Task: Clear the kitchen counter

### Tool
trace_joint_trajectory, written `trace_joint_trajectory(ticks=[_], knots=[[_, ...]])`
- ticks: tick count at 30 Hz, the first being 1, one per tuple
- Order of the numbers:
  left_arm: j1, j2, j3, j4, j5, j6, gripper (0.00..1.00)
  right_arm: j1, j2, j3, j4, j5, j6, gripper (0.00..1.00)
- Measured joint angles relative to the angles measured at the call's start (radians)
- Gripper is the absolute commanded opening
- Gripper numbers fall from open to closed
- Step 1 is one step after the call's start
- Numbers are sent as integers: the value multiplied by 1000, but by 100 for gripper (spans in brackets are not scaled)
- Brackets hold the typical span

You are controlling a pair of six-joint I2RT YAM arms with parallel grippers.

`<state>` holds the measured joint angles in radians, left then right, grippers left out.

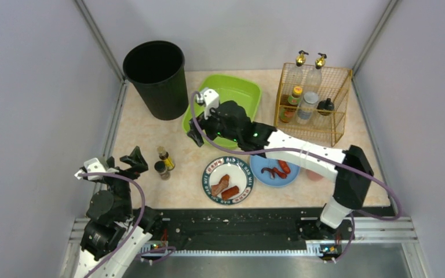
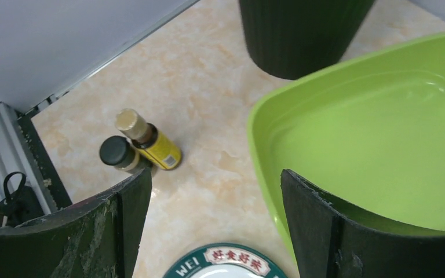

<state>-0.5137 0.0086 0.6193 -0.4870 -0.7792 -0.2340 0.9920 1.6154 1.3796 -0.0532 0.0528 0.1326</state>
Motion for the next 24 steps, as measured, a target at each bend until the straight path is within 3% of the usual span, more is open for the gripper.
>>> trace_joint_trajectory(ticks=[9,24], knots=[[0,0,0,-1,-12,-1,99,89,196,163,19,-87,5,80],[0,0,1,-7,-49,-12,98,133,443,333,67,-154,28,80]])
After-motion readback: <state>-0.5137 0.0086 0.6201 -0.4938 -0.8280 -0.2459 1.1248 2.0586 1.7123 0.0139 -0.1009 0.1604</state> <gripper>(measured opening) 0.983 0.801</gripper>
